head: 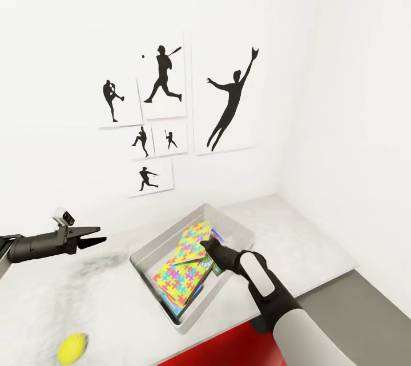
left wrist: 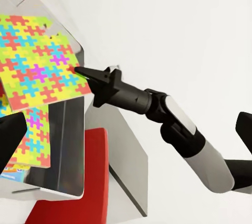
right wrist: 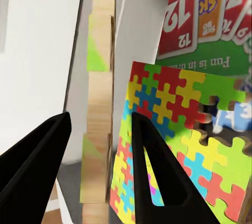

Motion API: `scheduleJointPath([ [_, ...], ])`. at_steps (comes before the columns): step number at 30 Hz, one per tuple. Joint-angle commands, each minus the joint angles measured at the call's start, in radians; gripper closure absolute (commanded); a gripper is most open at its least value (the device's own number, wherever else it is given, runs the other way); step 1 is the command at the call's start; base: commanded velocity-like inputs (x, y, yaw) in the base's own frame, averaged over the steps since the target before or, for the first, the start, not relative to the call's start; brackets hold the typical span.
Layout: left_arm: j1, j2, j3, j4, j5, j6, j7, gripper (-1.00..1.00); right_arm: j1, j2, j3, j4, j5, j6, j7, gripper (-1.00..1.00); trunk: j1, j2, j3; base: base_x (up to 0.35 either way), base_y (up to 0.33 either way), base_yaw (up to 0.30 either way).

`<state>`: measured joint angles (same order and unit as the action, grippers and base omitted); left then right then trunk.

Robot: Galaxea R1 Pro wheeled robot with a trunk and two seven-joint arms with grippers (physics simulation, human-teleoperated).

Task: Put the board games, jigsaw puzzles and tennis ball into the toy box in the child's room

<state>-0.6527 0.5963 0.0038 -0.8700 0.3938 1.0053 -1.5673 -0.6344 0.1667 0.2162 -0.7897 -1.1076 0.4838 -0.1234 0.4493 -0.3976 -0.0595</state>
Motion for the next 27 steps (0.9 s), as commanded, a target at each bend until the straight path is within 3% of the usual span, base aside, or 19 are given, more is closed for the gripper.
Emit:
scheduleJointPath([
  [1,-0.001,0.0,-0.001,0.0,0.0,0.011,-0.003,-1.0,-0.001,0.0,0.001,0.0,-0.011,-0.002,-0.01,1.0,0.001,-0.002,-0.002,0.0,0.0,0.0],
  [27,-0.001,0.0,-0.001,0.0,0.0,0.011,-0.003,-1.0,0.0,0.002,0.008,0.015,-0.012,-0.039,-0.01,1.0,0.001,-0.002,-0.002,0.0,0.0,0.0],
])
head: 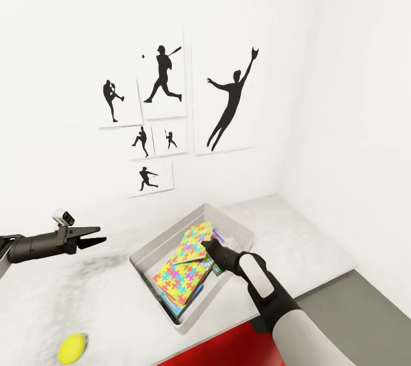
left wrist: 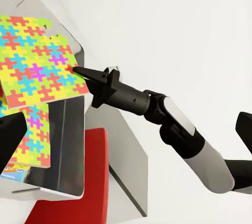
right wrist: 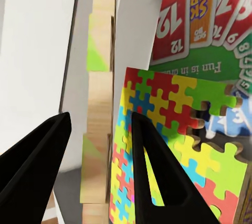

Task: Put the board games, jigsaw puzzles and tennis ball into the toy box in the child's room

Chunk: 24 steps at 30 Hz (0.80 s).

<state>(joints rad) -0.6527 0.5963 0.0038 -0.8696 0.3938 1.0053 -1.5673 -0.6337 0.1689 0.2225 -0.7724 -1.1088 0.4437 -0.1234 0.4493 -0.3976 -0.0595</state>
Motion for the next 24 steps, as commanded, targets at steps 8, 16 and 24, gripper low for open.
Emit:
scheduleJointPath([
  [8,-0.001,0.0,-0.001,0.0,0.0,0.011,-0.003,-1.0,0.0,-0.001,0.002,-0.001,-0.01,0.003,-0.01,-1.0,0.001,-0.002,-0.002,0.0,0.0,0.0],
  [16,-0.001,0.0,-0.001,0.0,0.0,0.01,-0.003,-1.0,0.0,-0.002,0.003,-0.001,-0.009,0.003,-0.009,-1.0,0.001,-0.002,-0.002,0.0,0.0,0.0],
  [24,-0.001,0.0,-0.001,0.0,0.0,0.011,-0.003,-1.0,0.001,-0.004,0.004,-0.006,-0.011,0.005,-0.001,-1.0,0.001,-0.002,-0.002,0.0,0.0,0.0],
])
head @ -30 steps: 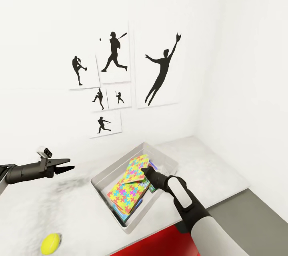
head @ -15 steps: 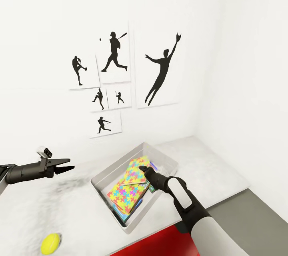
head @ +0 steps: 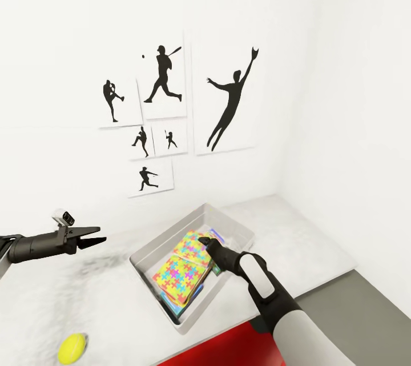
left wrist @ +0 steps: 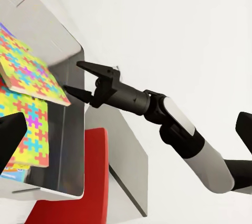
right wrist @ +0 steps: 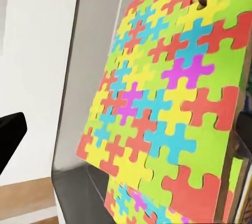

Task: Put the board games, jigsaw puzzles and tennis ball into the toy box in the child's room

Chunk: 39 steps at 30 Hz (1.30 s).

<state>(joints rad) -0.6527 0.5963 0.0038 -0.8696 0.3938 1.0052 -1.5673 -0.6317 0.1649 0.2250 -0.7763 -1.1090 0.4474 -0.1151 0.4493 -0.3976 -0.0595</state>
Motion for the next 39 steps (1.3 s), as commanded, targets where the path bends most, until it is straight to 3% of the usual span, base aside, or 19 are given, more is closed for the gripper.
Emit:
scheduleJointPath([
  [1,-0.001,0.0,-0.001,0.0,0.0,0.01,-0.003,-1.0,0.003,-0.004,0.002,-0.005,-0.011,0.002,-0.008,-1.0,0.001,-0.002,-0.002,0.0,0.0,0.0],
  [14,-0.001,0.0,-0.001,0.0,0.0,0.011,-0.003,-1.0,0.013,-0.013,0.001,-0.023,-0.011,0.005,-0.002,-1.0,0.001,-0.002,-0.002,-0.077,0.0,0.0],
  [23,-0.001,0.0,-0.001,0.0,0.0,0.011,-0.003,-1.0,0.014,-0.017,0.001,-0.15,-0.01,0.005,-0.003,-1.0,0.001,-0.002,-0.002,-0.072,0.0,0.0],
  [28,-0.001,0.0,-0.001,0.0,0.0,0.011,-0.003,-1.0,0.064,-0.021,0.0,-0.234,-0.009,0.007,-0.002,-1.0,0.001,-0.002,-0.002,-0.002,0.0,0.0],
  [34,-0.001,0.0,-0.001,0.0,0.0,0.01,-0.003,-1.0,0.152,-0.062,0.006,-0.378,-0.011,0.009,0.011,-1.0,0.001,-0.002,-0.002,0.0,0.0,0.0],
  [39,-0.001,0.001,0.002,0.002,0.0,0.01,-0.003,-1.0,0.21,-0.086,0.049,-0.496,-0.008,0.009,0.042,-1.0,0.001,-0.002,-0.002,-0.019,0.0,0.0],
])
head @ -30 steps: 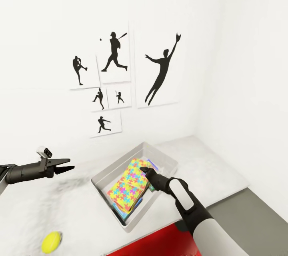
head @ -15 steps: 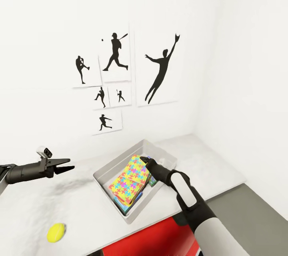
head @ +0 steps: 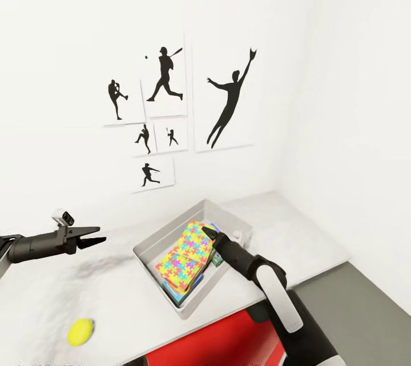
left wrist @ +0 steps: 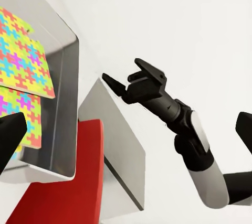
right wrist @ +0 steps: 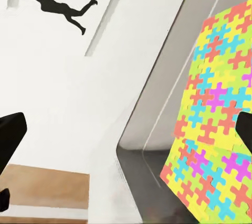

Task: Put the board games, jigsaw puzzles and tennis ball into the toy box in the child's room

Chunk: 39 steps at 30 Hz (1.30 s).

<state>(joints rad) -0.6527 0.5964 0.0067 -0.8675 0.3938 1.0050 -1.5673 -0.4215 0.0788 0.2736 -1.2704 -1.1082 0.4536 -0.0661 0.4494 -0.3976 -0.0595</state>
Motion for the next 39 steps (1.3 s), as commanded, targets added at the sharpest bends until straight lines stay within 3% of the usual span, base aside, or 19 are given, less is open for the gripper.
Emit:
scheduleJointPath([
  [1,-0.001,0.0,0.0,0.0,0.0,0.011,-0.003,-1.0,0.001,-0.004,0.003,-0.011,-0.009,0.002,-0.006,-1.0,0.001,-0.002,-0.002,-0.085,0.0,0.0],
  [11,-0.001,0.0,0.002,0.002,0.0,0.011,-0.003,-1.0,0.009,-0.023,0.046,-0.052,-0.009,0.002,-0.001,-1.0,0.001,-0.002,0.005,-0.025,0.0,0.136],
  [39,-0.001,0.0,0.003,0.002,-0.001,0.012,-0.003,-1.0,0.009,-0.039,0.064,-0.09,-0.009,0.002,-0.005,-1.0,0.001,-0.002,0.033,-0.094,0.0,0.235],
])
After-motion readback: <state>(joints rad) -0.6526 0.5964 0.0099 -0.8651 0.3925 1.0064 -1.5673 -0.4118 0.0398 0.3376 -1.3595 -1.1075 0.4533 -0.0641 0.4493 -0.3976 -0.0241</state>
